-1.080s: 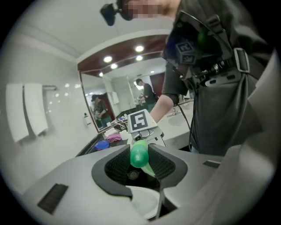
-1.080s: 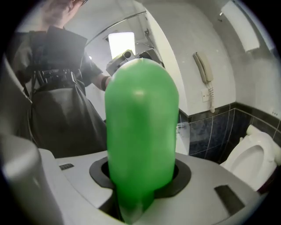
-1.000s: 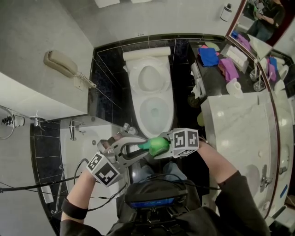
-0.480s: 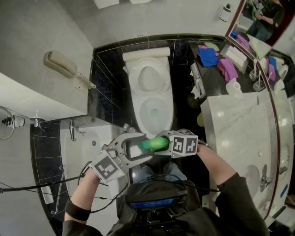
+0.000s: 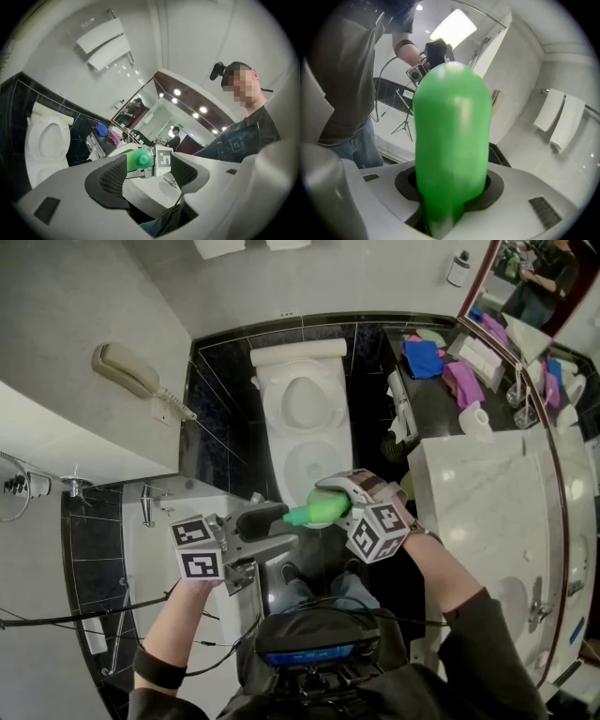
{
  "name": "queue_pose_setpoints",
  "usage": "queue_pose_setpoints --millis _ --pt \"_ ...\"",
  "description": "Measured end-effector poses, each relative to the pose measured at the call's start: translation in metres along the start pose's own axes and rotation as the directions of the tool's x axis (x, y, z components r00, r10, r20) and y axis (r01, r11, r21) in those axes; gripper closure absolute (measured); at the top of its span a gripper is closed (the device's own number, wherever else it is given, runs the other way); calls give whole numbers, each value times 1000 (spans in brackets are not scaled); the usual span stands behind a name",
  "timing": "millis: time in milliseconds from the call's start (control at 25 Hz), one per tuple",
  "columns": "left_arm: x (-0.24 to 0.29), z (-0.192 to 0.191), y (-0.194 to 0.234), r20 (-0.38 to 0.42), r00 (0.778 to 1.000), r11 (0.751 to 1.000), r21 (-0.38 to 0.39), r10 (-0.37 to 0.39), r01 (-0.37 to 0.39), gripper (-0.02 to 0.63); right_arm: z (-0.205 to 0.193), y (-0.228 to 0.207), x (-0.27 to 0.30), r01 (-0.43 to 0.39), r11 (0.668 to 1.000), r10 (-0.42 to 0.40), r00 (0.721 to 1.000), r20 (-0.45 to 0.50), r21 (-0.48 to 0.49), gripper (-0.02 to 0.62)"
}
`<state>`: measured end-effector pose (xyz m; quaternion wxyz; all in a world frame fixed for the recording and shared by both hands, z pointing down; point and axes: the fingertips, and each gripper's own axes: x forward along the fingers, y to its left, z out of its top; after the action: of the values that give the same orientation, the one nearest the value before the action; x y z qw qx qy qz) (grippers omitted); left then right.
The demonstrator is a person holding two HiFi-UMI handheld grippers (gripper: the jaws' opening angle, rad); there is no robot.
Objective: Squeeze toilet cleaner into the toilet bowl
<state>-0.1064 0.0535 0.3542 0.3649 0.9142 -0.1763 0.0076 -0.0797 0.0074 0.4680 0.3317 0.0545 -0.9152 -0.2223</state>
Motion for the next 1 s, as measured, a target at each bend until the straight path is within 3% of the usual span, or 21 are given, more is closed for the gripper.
queue_pose_setpoints --millis 160,360,480,640,720,800,880,960,1000 --pt "4 -1 -4 -19 999 999 -28 -26 25 321 4 -2 0 25 997 -26 1000 -14 -73 396" --pt "9 -1 -7 -26 999 999 -17 -37 36 387 8 0 2 34 994 -35 999 -16 -103 396" --pt "8 -3 -1 -29 1000 999 35 0 1 476 9 2 2 25 996 -25 1000 -6 -90 397" --pt "8 -7 -1 -75 997 992 122 14 -5 477 8 11 3 -49 997 48 999 -18 -59 397" --pt "8 -11 0 -113 993 977 215 38 -13 479 7 21 4 -128 992 128 992 -21 -4 397" --pt "9 -14 0 -157 984 935 355 79 -18 479 6 37 5 -234 969 236 972 -8 82 397" --pt "12 -16 -6 -205 971 870 493 126 -9 479 9 53 3 -349 919 350 936 31 182 399" --pt "15 -16 -16 -254 951 790 613 178 16 480 16 69 1 -462 845 454 886 94 269 399" --pt "15 -17 -19 -270 941 738 674 202 35 480 20 76 -1 -510 806 495 859 129 301 399"
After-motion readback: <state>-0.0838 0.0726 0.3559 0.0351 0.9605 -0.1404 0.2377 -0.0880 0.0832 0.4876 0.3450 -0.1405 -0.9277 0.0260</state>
